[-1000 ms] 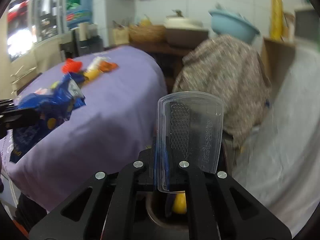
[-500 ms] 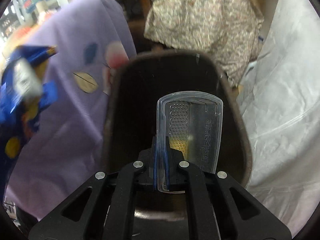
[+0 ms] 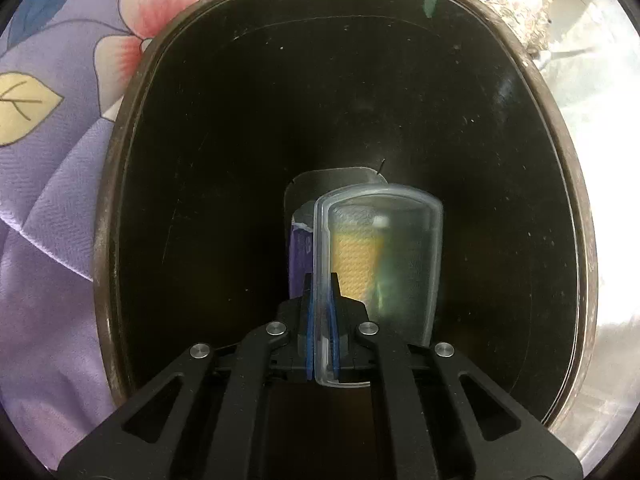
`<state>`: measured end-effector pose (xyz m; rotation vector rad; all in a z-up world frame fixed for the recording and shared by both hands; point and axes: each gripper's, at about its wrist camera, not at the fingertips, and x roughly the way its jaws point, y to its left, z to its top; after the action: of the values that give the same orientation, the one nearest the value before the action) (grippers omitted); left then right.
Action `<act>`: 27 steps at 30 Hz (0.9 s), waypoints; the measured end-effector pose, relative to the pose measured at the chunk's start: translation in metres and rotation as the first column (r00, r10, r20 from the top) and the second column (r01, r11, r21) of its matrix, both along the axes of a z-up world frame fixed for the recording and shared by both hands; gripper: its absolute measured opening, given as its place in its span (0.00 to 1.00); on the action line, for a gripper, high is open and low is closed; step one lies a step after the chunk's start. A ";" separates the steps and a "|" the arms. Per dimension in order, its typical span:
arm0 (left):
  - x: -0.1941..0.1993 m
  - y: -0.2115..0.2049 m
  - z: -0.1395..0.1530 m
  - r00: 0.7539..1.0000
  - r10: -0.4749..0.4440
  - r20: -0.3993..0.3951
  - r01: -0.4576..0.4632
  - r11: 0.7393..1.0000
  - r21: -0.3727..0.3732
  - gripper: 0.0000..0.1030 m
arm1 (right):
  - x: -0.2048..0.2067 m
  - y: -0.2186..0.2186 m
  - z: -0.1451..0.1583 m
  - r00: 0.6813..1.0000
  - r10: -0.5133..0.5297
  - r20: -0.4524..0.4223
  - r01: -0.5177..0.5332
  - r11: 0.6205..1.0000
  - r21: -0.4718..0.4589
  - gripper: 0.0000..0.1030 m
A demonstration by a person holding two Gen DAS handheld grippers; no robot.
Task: Collect trash
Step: 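Carry the blue wrapper and clear box over the black bin with both tools, then open the right tool over the bin while the left tool releases the wrapper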
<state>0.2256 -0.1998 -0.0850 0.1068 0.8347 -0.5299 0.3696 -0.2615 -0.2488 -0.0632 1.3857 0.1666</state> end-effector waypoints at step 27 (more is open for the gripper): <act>0.065 -0.032 -0.049 0.992 0.004 -0.127 -0.005 1.000 -0.006 0.10 | -0.076 -0.059 0.118 0.956 -0.071 0.285 0.100 0.991 -0.089 0.60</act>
<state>0.2906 -0.2314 -0.1336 0.0662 0.9568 -0.5391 0.2935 -0.3200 -0.1303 -0.1084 1.1092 0.0117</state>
